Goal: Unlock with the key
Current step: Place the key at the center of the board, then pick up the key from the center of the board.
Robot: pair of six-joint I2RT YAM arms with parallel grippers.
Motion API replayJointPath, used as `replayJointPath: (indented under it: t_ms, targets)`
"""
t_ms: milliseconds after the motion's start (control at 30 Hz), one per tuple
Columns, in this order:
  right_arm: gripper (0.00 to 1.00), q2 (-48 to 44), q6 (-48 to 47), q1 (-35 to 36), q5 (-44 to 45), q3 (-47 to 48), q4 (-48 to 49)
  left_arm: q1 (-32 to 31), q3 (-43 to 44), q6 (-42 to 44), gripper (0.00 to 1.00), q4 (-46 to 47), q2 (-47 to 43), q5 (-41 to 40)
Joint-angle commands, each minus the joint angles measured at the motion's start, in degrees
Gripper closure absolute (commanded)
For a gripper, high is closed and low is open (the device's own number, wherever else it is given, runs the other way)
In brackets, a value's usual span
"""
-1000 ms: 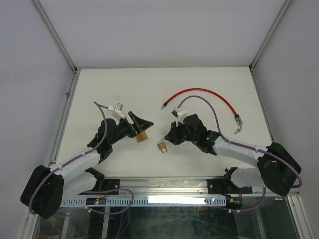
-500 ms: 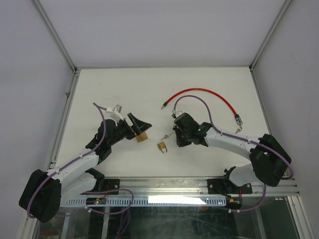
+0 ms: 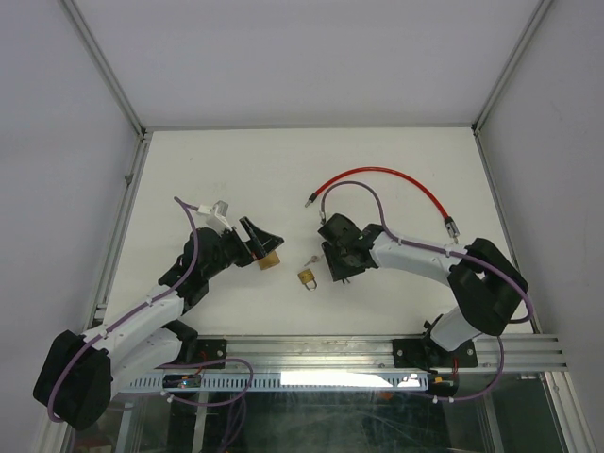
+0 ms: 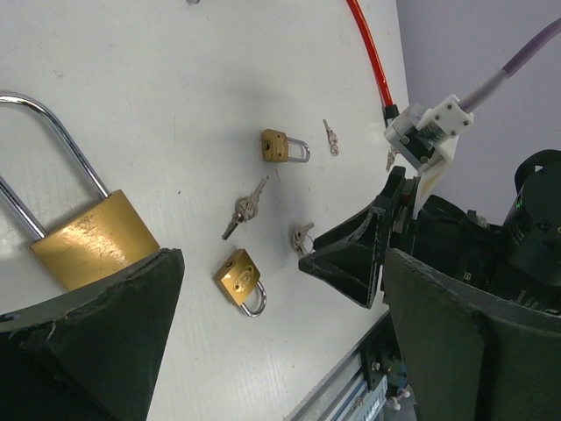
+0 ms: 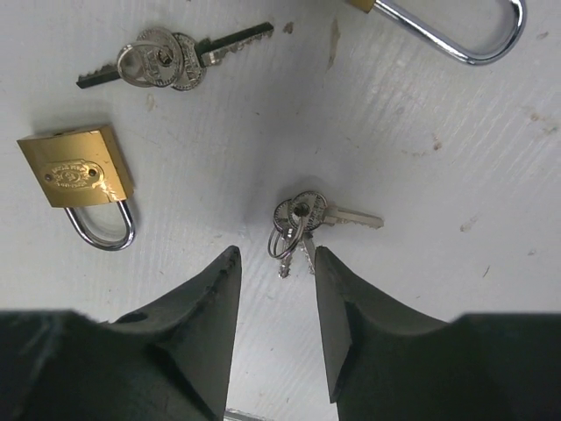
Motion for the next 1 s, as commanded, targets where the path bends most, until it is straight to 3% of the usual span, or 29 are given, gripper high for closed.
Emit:
replayJointPath:
  t_ms: [0, 400, 700, 967]
  targets:
    - [0.58, -1.64, -1.10, -0.89, 0.86, 2.59, -2.04, 0.22, 1.80, 1.72, 0.01, 1.07, -1.19, -1.13]
    - [0.40, 1.54, 10.91, -2.34, 0.34, 2.59, -0.44, 0.19, 1.98, 1.71, 0.01, 1.00, -0.96, -0.60]
    - [0.40, 6.06, 11.52, -2.71, 0.75, 3.32, 2.26, 0.29, 1.87, 1.57, 0.01, 1.03, -1.42, -0.31]
    - [0.50, 9.13, 6.66, -2.71, 0.91, 6.89, 3.61, 0.23, 1.73, 1.67, 0.01, 0.81, -1.60, -0.75]
